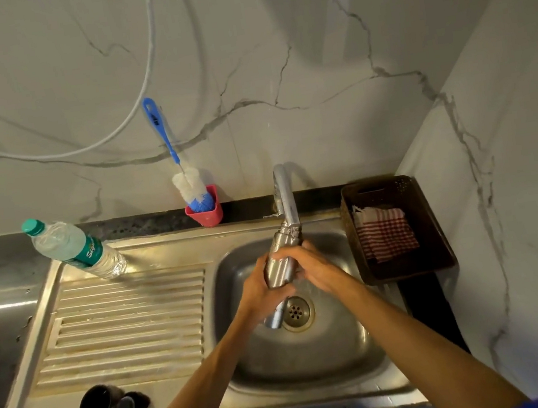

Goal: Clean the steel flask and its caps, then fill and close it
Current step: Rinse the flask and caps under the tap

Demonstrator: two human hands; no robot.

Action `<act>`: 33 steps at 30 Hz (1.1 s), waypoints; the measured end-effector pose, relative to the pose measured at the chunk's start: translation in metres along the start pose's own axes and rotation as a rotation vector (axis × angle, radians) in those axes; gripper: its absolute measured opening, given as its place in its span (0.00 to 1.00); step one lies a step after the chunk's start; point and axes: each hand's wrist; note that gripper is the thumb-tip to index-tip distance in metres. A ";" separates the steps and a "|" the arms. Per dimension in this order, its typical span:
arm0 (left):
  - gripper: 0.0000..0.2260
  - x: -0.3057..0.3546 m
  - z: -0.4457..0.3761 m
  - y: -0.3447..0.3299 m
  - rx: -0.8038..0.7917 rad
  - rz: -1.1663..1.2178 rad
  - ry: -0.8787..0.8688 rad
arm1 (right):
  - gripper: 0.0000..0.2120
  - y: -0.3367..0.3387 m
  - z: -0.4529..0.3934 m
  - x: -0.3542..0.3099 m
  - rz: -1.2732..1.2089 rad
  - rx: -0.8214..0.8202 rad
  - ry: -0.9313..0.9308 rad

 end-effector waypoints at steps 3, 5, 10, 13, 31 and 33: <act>0.42 -0.003 0.004 -0.003 0.038 0.038 0.002 | 0.34 0.001 -0.002 -0.005 0.003 0.135 0.094; 0.45 -0.013 0.008 -0.005 0.028 0.019 0.061 | 0.37 -0.002 -0.005 -0.010 0.049 0.271 0.148; 0.33 -0.028 0.027 -0.013 -0.014 0.206 0.124 | 0.28 0.002 -0.001 -0.011 0.169 0.060 0.074; 0.37 -0.028 0.033 -0.017 0.028 0.433 0.180 | 0.27 0.005 -0.001 -0.011 0.049 0.027 0.062; 0.20 0.024 -0.017 -0.040 0.333 1.206 0.646 | 0.30 0.033 0.010 -0.028 0.067 0.094 0.231; 0.20 0.032 -0.025 -0.042 0.317 1.226 0.648 | 0.27 0.038 0.014 -0.036 0.135 0.243 0.312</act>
Point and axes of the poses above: each hand's wrist, its own z-axis away from the middle knuckle, its own y-axis out of the back of the hand, x = y × z, and after that the axes turned 6 degrees about -y, right-handed
